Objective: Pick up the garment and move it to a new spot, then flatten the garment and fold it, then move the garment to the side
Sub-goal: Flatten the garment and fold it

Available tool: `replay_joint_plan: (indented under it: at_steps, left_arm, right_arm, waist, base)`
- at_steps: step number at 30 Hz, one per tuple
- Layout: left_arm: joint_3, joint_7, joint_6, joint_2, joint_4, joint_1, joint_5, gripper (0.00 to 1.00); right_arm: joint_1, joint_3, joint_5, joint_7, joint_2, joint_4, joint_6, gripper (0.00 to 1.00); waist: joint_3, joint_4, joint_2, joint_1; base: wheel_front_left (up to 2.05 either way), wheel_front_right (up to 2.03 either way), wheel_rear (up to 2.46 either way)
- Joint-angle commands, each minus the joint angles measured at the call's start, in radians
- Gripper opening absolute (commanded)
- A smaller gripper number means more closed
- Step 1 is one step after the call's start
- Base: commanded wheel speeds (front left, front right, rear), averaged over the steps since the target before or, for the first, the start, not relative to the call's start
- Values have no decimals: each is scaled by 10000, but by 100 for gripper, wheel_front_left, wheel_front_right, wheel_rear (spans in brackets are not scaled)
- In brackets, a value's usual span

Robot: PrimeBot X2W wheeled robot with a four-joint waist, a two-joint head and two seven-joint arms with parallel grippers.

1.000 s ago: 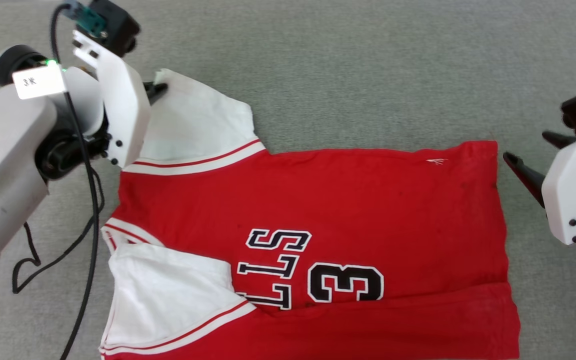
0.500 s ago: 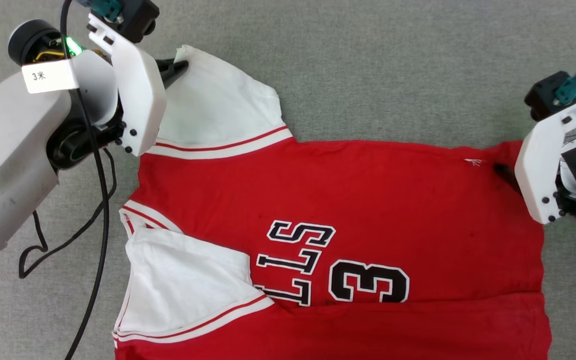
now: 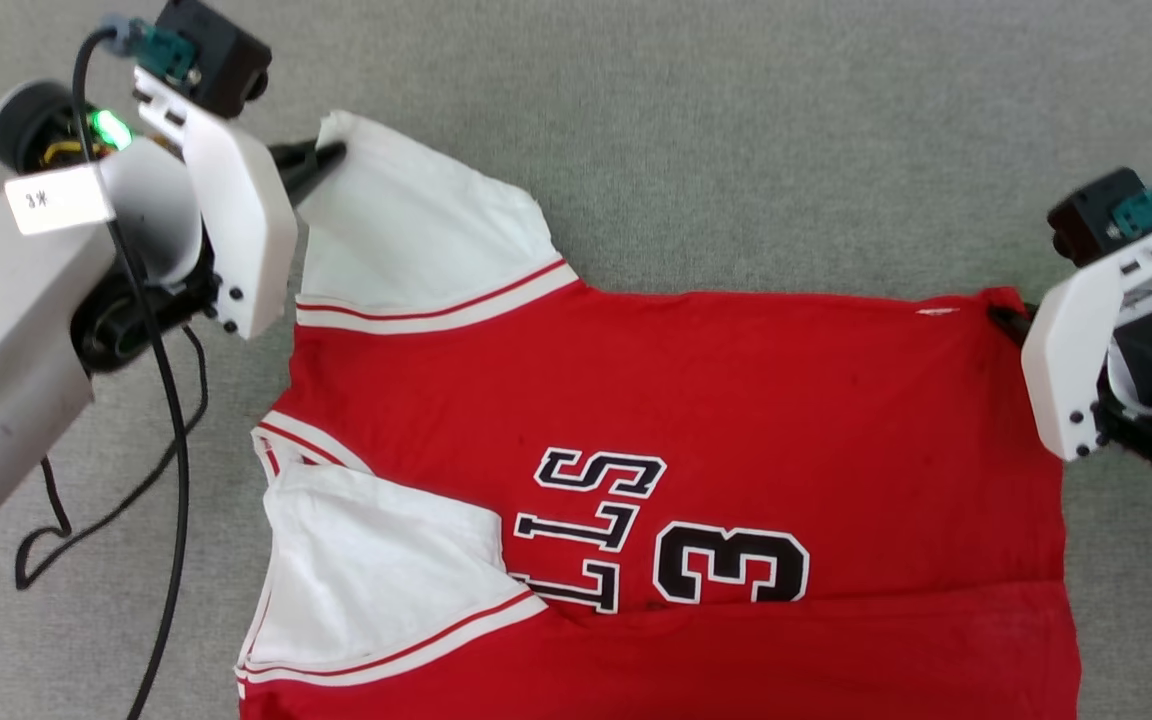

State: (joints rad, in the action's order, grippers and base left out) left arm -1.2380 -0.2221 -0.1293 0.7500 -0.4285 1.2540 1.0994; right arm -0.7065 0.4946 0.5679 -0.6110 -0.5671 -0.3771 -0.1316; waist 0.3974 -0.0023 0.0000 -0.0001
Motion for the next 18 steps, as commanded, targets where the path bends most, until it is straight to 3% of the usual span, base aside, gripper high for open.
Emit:
replay_joint_plan:
  at_steps: [1, 7, 12, 18]
  left_arm:
    - [0, 166, -7, 73, 6, -274, 111, 0]
    - [-95, 635, 104, 288, 266, -1304, 226, 0]
    - [-161, 889, 378, 685, 856, -2130, 316, 0]
    - [-252, 1141, 979, 1357, 2034, -3504, 452, 0]
  right_arm:
    - [268, -75, 12, 349, -89, 13, 18, 0]
    - [1280, -353, 145, 1538, -176, 332, 18, 0]
    - [2156, -514, 152, 1912, -197, 689, 17, 0]
    - [3769, -985, 235, 2128, -335, 1443, 17, 0]
  waist:
    - [-422, 3, 0, 1]
    - [-1438, 84, 0, 1]
    - [-2037, 132, 0, 1]
    - [-2698, 301, 0, 1]
  base:
    - [0, 0, 0]
    - [0, 0, 0]
    - [0, 0, 0]
    - [0, 0, 0]
